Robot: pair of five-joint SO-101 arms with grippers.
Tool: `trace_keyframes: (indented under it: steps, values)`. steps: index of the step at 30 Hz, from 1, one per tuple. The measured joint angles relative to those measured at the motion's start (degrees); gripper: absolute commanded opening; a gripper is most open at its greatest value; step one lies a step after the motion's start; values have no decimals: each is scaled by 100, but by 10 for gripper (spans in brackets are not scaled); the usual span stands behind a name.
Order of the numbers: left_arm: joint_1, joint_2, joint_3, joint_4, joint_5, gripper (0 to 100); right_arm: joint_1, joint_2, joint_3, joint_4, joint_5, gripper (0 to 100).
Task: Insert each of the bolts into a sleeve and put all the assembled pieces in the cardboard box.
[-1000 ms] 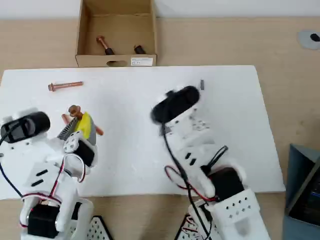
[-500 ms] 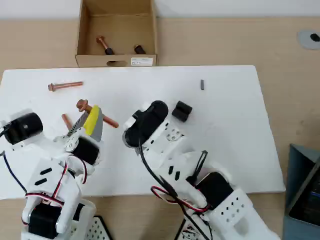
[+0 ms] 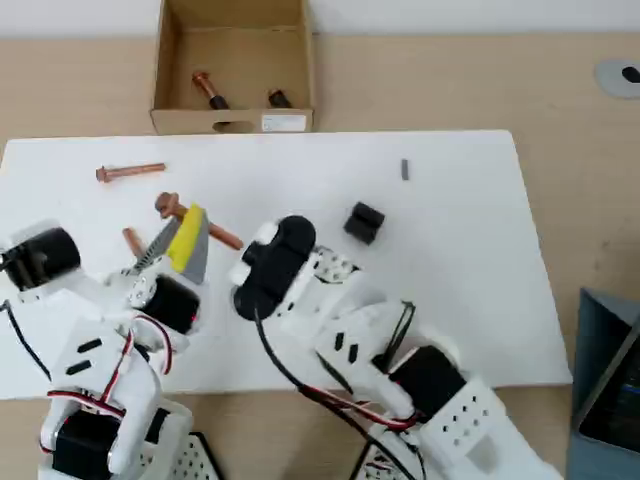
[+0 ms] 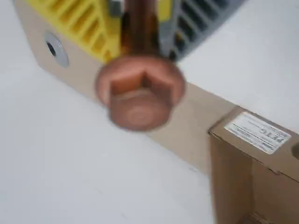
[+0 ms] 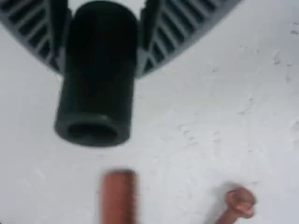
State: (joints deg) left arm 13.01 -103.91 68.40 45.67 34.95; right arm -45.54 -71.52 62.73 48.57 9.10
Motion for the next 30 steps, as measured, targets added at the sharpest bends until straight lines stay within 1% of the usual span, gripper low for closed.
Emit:
trace_keyframes:
  steps: [5,10,19,23,30]
  values:
    - [70,0,0,0,0,1,-281,0,0,0,35,9]
    - [70,-9,-9,9,0,1,-273,0,9,-202,35,9]
    - [123,0,-123,290,0,1,-290,0,9,-299,35,9]
    - [387,-9,-132,545,0,1,-281,0,9,-299,44,9]
    - [1090,0,-132,1081,-18,2,-290,0,9,-299,387,9]
